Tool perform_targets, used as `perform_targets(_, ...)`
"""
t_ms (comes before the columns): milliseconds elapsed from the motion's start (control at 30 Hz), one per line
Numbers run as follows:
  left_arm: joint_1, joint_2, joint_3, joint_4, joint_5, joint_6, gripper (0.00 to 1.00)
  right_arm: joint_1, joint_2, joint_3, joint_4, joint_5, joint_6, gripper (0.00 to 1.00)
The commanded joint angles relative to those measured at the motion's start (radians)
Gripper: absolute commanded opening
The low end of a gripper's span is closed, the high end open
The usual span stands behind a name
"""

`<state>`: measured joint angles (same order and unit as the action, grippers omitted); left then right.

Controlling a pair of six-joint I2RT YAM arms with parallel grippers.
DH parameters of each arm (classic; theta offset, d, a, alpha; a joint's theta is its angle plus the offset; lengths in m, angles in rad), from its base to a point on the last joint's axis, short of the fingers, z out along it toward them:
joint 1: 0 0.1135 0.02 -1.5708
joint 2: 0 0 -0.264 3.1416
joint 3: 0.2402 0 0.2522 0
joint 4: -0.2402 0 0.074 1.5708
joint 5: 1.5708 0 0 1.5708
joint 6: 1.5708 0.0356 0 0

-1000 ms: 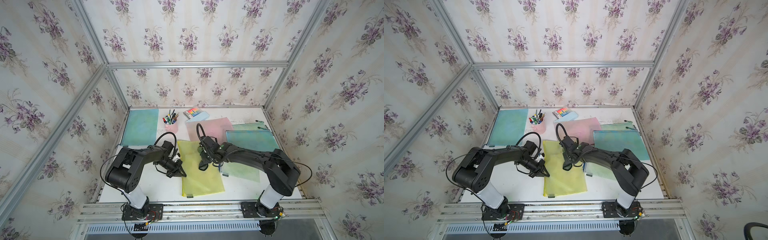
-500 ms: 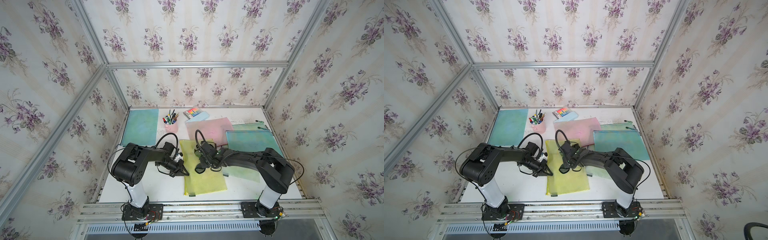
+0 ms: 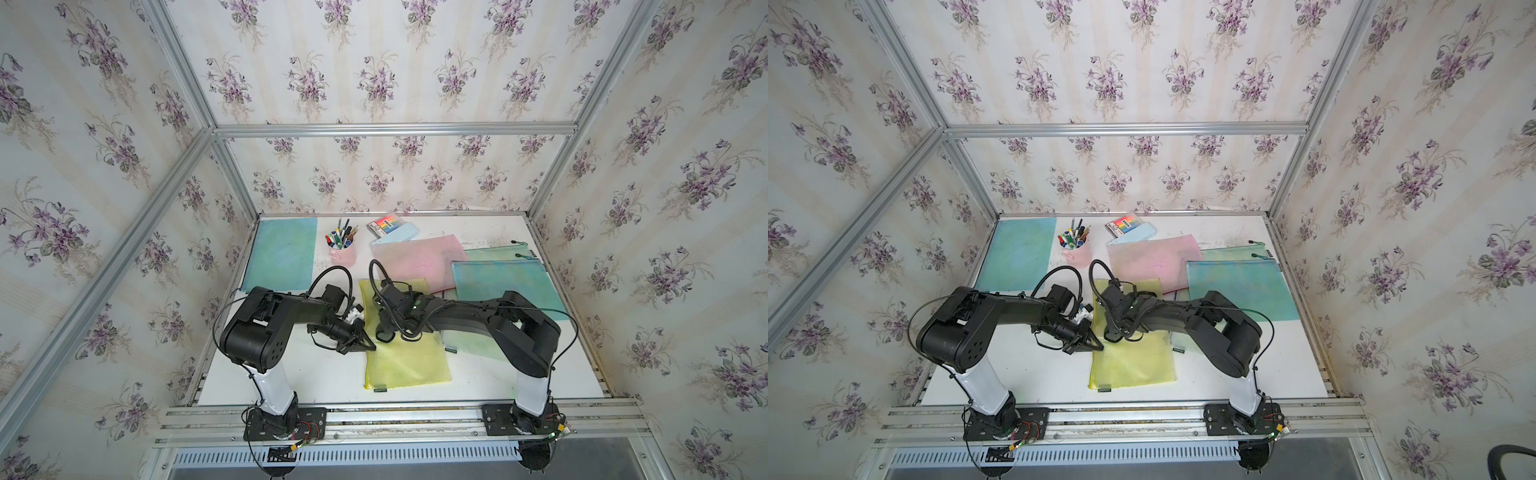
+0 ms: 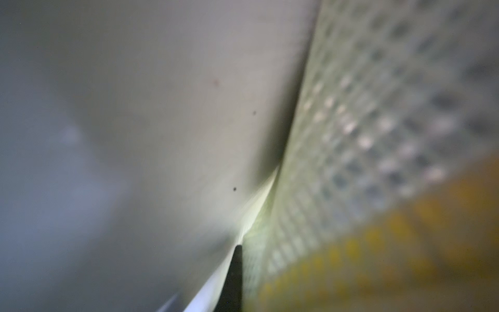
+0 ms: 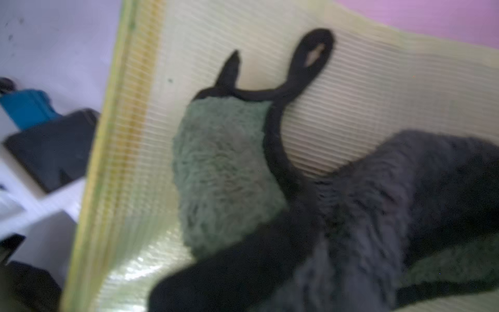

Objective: Wipe the document bag
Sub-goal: Wipe the dirt from the document bag.

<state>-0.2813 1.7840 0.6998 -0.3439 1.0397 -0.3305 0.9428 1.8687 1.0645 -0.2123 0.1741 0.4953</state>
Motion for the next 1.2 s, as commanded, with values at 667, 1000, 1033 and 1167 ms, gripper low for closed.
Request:
perform_targets(667,0.007,0.039,-0.054,-0.011,-0.115,-0.063,0.05,-0.053,-0.155,-0.148,-0.206,0.054,0.026,0.12)
perform_targets(1000,-0.022,-0.023,-0.039,-0.107,-0.131,-0.048,0.05,-0.010,-0.022,-0.078,-0.176,0.088,-0.022,0.11)
perform_targets(1033,-0.022,-0.030,-0.036,-0.115,-0.125,-0.048,0.05,-0.048,-0.055,-0.115,-0.172,0.092,-0.025,0.11)
perform_targets(1167,-0.022,-0.019,-0.013,-0.143,-0.103,-0.043,0.05,-0.119,-0.175,-0.165,-0.157,0.082,-0.090,0.12)
